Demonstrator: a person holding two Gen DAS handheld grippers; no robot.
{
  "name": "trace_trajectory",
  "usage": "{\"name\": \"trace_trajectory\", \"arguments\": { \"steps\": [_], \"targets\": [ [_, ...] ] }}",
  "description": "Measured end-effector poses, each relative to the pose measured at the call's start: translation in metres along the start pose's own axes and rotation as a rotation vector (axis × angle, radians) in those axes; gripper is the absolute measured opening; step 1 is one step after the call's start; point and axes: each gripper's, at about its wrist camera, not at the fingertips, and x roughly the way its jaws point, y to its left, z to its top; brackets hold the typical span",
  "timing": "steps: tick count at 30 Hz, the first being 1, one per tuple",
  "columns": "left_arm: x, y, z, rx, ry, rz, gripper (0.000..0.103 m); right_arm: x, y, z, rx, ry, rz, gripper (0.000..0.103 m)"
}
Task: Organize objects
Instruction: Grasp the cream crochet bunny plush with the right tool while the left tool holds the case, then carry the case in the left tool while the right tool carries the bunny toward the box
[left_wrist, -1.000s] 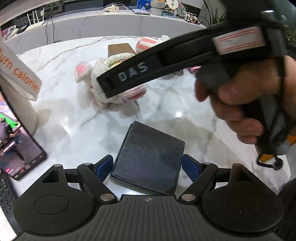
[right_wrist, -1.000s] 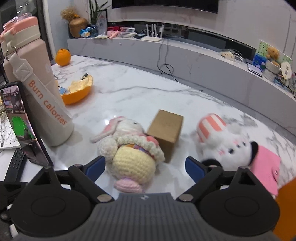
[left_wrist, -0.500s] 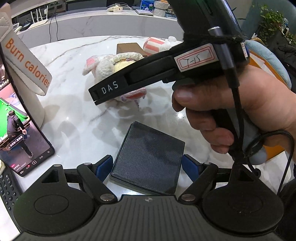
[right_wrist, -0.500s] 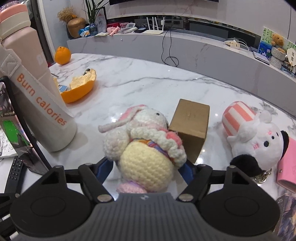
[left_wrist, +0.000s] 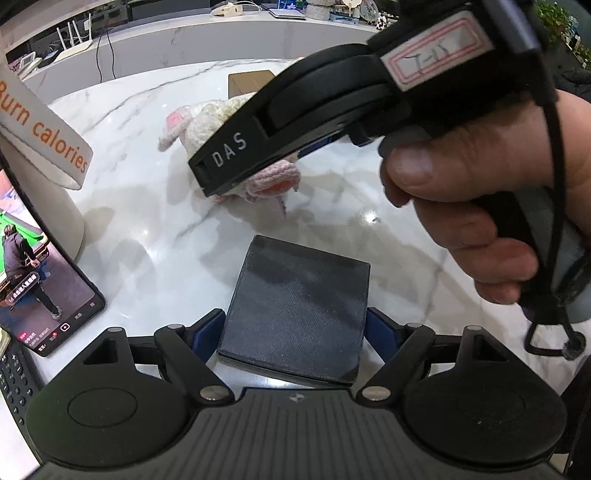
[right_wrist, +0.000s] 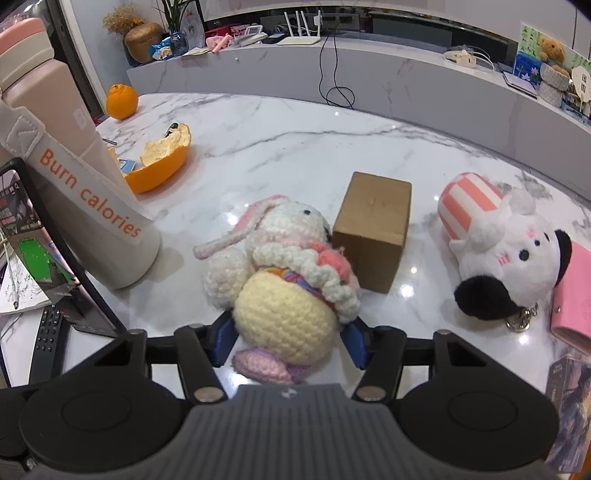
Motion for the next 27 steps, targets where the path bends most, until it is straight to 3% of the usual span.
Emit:
{"name": "trace_trajectory", "arguments": {
  "steps": [27],
  "targets": [
    [-0.016, -0.005, -0.005, 0.032, -0.035, 0.058, 0.093, -0.077, -0.038, -0.035, 0.025, 0.054, -0.051, 0.053]
  ]
}}
